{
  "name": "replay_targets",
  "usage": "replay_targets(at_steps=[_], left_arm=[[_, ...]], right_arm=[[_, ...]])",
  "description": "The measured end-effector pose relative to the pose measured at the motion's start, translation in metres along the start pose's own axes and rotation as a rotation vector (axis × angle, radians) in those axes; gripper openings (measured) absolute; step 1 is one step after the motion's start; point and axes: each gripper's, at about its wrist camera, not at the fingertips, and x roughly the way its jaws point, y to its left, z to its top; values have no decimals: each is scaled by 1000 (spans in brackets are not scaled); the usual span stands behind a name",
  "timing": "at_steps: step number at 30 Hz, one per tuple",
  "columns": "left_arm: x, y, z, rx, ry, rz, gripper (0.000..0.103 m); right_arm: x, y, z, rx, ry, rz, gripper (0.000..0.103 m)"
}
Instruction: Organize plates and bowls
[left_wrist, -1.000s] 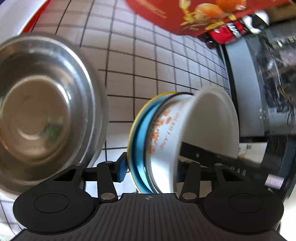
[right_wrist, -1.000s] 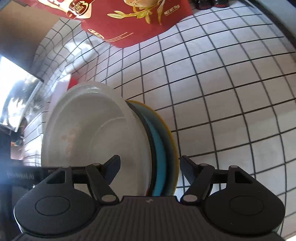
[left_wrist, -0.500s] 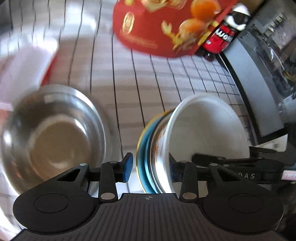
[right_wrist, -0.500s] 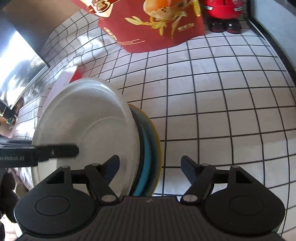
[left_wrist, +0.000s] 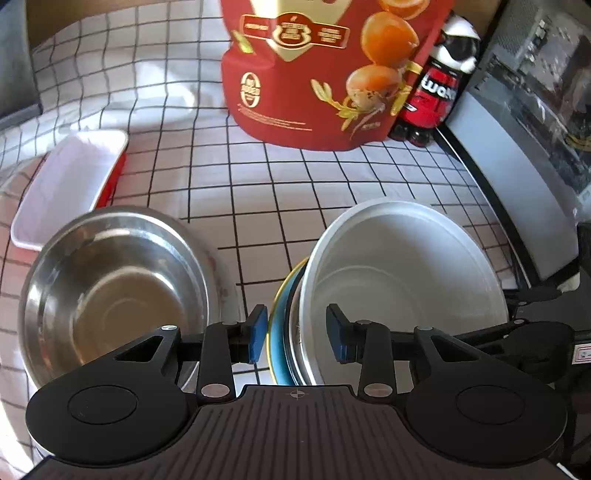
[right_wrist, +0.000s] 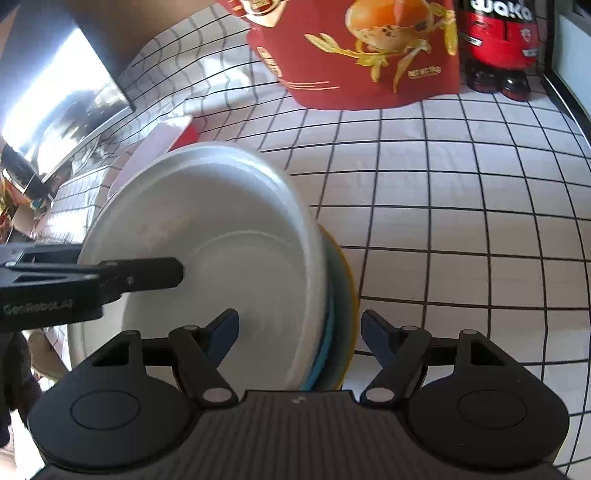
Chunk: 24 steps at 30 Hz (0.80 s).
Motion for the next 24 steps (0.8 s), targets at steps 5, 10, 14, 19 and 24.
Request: replay_targets(at_steps=[5,10,14,19,24], left_arm=[[3,1,5,-35,28,19,35],[8,15,7,-121,61,-6,29],[13,26,7,-150,118,-68,34],[21,32,3,-153,147,-119,36],[24,48,5,-238,172,-263,56]], right_arm=[[-1,3,-2,-10,-14,0,74],[-1,-2,-5,11,-12,-11,74],[-2,-10,-1,41,-13,-27,74],[2,-5,4,48,10,-54,74],[4,-11,9,117,33,-10,74]])
